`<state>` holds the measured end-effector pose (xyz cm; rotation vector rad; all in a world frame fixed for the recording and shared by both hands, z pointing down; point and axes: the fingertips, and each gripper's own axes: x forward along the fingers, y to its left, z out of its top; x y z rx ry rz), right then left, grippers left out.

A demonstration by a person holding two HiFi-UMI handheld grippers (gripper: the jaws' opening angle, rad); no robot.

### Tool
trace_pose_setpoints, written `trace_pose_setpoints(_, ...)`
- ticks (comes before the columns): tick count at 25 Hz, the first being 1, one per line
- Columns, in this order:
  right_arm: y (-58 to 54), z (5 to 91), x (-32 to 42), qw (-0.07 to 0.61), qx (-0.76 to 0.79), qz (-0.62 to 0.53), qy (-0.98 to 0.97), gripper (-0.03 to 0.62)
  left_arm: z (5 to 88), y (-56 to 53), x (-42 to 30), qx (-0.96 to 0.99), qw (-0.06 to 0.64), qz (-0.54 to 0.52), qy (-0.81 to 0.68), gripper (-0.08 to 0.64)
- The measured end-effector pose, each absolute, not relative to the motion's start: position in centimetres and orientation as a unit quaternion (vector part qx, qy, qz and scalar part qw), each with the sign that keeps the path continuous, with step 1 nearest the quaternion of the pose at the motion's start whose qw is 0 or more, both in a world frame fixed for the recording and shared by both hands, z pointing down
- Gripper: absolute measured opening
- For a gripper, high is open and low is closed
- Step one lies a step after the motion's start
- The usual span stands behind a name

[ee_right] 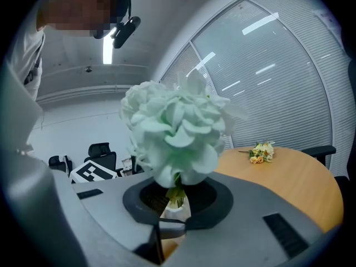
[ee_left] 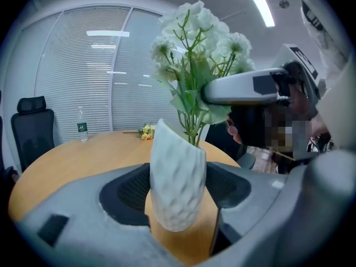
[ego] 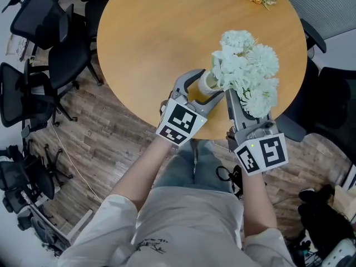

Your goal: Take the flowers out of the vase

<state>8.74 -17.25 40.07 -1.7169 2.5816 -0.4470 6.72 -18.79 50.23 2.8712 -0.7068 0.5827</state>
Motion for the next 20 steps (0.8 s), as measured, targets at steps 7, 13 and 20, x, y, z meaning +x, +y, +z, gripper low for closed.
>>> trace_pose_setpoints(7, -17.2, 39.5, 8.3, 0.011, -0.554, -0.139, 0.821, 0.051, 50.9, -18.9, 5.8, 0.951, 0.066, 0.191, -0.233, 0.314)
trace_pose_setpoints(13, -16.8, 38.4, 9.1, 0.016, -0.559, -0.137, 0.817, 0.051, 50.9, -18.9, 5.9, 0.951, 0.068, 0.194, -0.232, 0.314)
trace_pose_setpoints(20, -16.7, 37.4, 9.2, 0.028, -0.563, -0.133, 0.815, 0.051, 51.5, -19.1, 5.5, 0.949, 0.072, 0.198, -0.233, 0.314)
